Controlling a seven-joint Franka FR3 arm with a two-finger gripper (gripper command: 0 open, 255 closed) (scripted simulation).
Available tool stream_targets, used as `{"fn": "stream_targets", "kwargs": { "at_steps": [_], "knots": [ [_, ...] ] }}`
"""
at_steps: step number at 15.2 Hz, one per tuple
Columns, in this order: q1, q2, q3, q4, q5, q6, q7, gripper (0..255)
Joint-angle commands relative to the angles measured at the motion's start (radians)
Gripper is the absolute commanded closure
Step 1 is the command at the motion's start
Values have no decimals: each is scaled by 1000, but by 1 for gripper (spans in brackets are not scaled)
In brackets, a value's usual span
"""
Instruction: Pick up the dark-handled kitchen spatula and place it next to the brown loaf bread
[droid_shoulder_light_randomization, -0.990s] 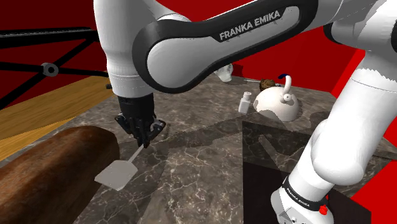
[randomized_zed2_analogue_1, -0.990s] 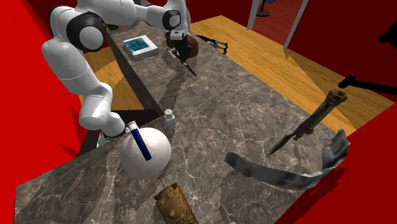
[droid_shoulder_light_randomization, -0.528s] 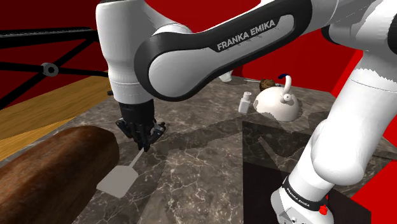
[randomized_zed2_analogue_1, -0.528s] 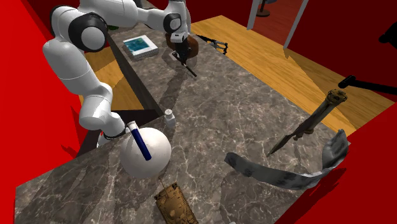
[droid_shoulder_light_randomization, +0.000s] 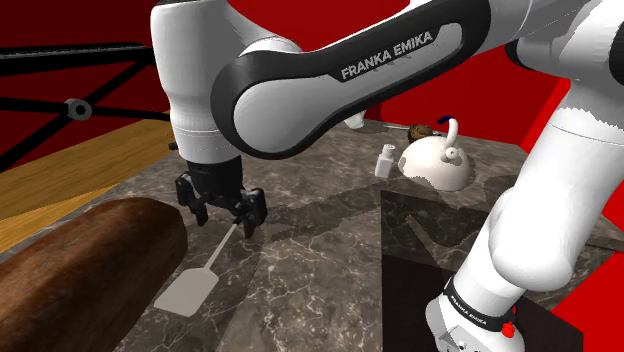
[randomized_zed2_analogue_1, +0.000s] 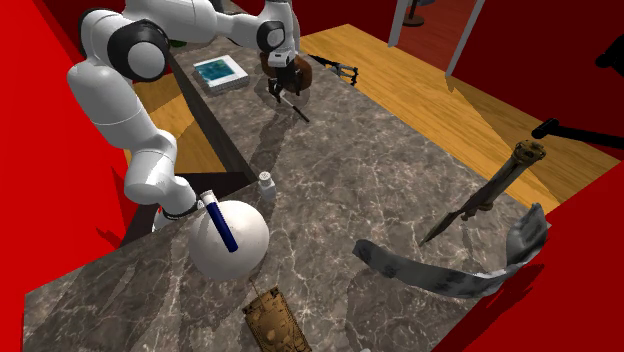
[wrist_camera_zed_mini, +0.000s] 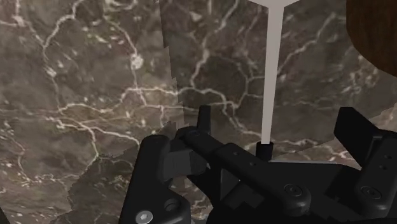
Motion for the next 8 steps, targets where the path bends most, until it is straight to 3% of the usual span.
{"fn": "stream_targets", "kwargs": {
  "at_steps": [1,4,8],
  "knots": [
    [0,-11,0,24,9,-32,-6,0],
    [-1,-32,1,98,26,-122,-18,0],
    [-1,-32,1,98,26,-122,-18,0]
  ]
}}
